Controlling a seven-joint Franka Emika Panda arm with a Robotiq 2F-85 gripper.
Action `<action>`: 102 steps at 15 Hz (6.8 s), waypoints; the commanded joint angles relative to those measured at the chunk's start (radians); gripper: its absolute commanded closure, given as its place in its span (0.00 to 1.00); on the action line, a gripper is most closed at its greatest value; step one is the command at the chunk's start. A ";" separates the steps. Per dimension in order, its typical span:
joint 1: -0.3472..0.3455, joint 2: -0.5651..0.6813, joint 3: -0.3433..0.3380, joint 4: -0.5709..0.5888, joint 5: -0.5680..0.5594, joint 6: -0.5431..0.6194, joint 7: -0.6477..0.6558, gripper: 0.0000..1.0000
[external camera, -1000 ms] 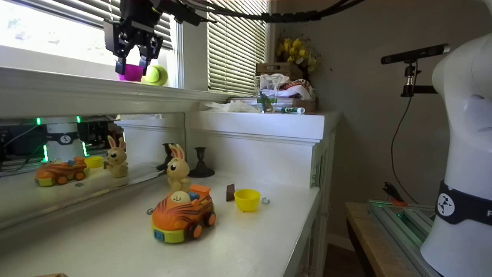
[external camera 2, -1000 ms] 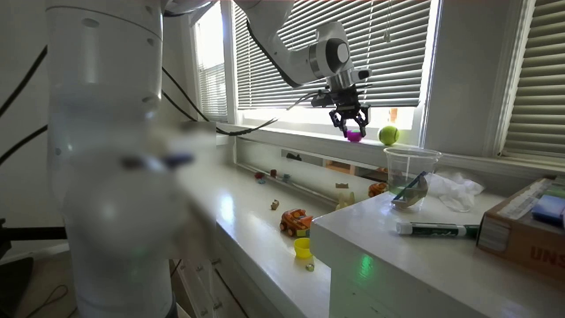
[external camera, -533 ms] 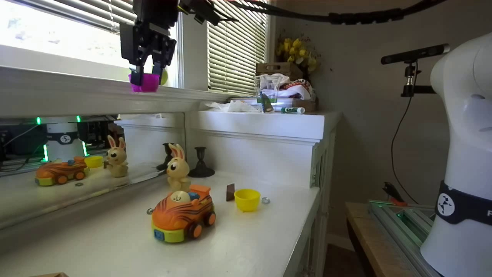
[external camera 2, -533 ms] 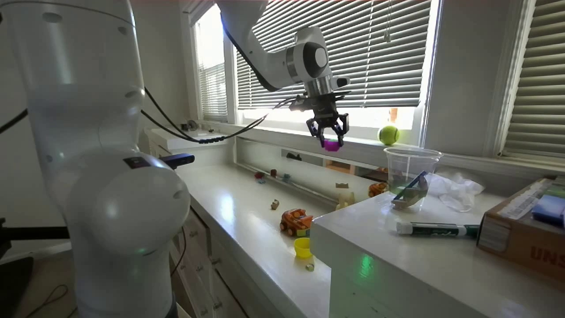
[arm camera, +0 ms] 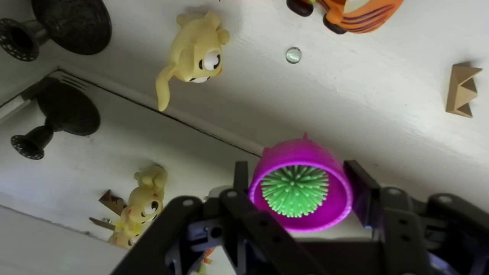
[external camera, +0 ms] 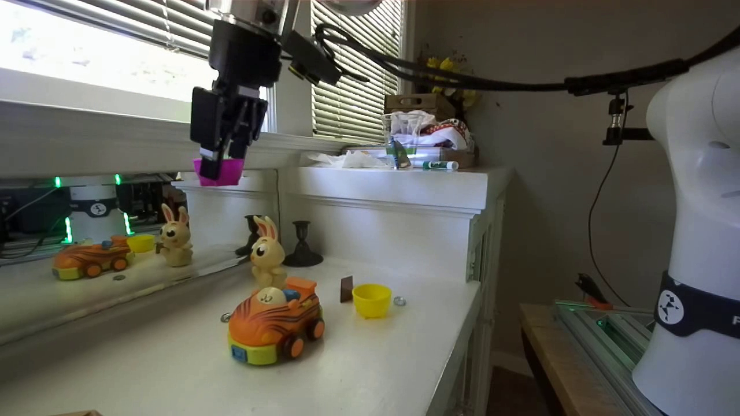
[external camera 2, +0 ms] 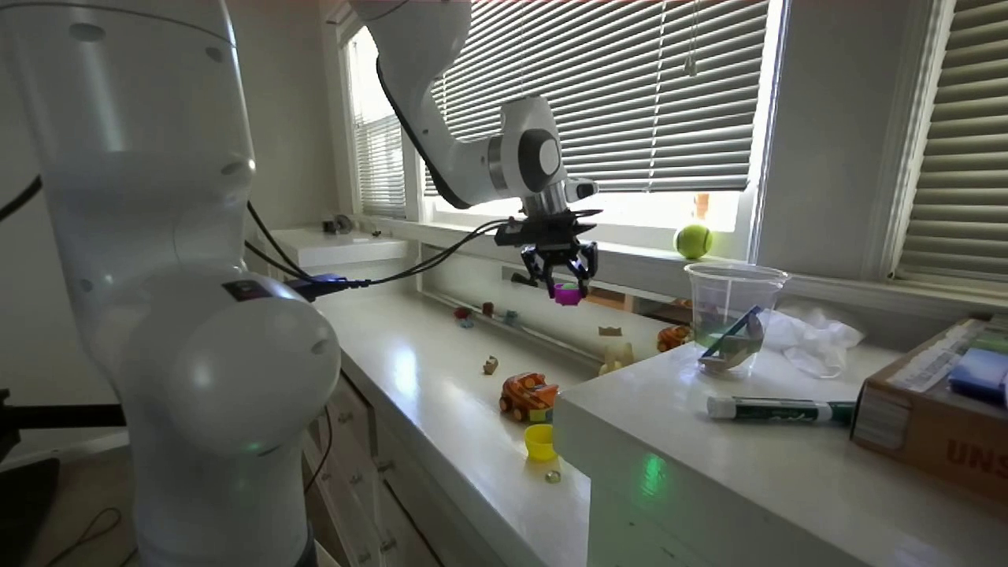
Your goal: Put the pink bowl and tennis ball on top of the counter on the left.
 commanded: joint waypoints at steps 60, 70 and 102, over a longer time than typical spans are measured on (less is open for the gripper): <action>0.011 -0.104 -0.050 0.009 -0.167 -0.116 0.484 0.00; -0.104 -0.083 -0.063 0.186 -0.046 -0.115 0.448 0.00; -0.114 0.063 -0.134 0.230 0.081 0.127 0.180 0.58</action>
